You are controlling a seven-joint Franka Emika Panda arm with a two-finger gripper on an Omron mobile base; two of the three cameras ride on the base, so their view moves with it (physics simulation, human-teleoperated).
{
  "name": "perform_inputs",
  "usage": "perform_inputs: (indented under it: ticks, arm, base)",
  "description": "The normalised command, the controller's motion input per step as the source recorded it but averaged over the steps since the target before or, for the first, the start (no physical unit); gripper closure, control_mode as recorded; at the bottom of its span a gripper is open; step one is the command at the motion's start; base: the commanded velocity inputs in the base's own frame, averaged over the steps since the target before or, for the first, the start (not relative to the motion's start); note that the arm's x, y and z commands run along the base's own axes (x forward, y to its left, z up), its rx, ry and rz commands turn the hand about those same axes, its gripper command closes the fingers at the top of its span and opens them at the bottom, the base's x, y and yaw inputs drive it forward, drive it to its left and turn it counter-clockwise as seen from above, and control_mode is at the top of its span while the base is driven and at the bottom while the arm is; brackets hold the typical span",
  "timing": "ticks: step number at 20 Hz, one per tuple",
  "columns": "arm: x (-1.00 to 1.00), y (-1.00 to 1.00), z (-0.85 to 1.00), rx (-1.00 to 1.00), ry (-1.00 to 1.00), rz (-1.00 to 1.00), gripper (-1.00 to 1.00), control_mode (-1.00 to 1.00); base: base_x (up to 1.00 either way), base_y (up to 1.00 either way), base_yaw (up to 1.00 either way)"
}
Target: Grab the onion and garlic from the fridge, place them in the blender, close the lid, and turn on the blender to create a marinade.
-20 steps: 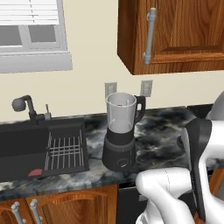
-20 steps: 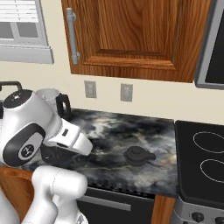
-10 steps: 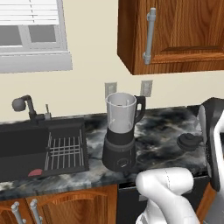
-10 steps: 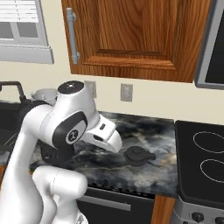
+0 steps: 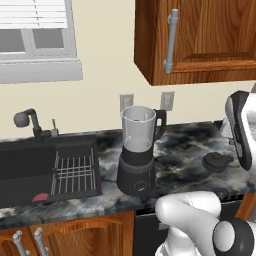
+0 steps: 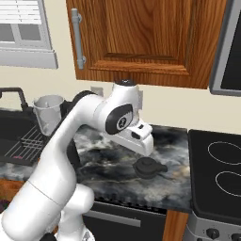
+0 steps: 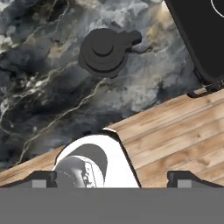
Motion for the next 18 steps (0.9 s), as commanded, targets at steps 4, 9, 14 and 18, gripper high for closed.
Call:
perform_inputs:
  ticks: [4, 9, 14, 18]
  arm:
    - [0.82, -0.06, -1.0, 0.02, 0.29, -0.08, -1.0, -1.0]
    - [0.63, -0.29, -0.55, 0.08, 0.12, -0.05, -1.0, -1.0]
    - [0.62, -0.41, -0.49, 0.03, 0.04, -0.03, -1.0, -1.0]
    - [0.39, -0.37, -0.63, 0.02, 0.03, 0.0, -1.0, -1.0]
  base:
    - [0.0, 0.0, 0.0]
    - [0.0, 0.0, 0.0]
    - [0.0, 0.0, 0.0]
    - [0.0, 0.0, 0.0]
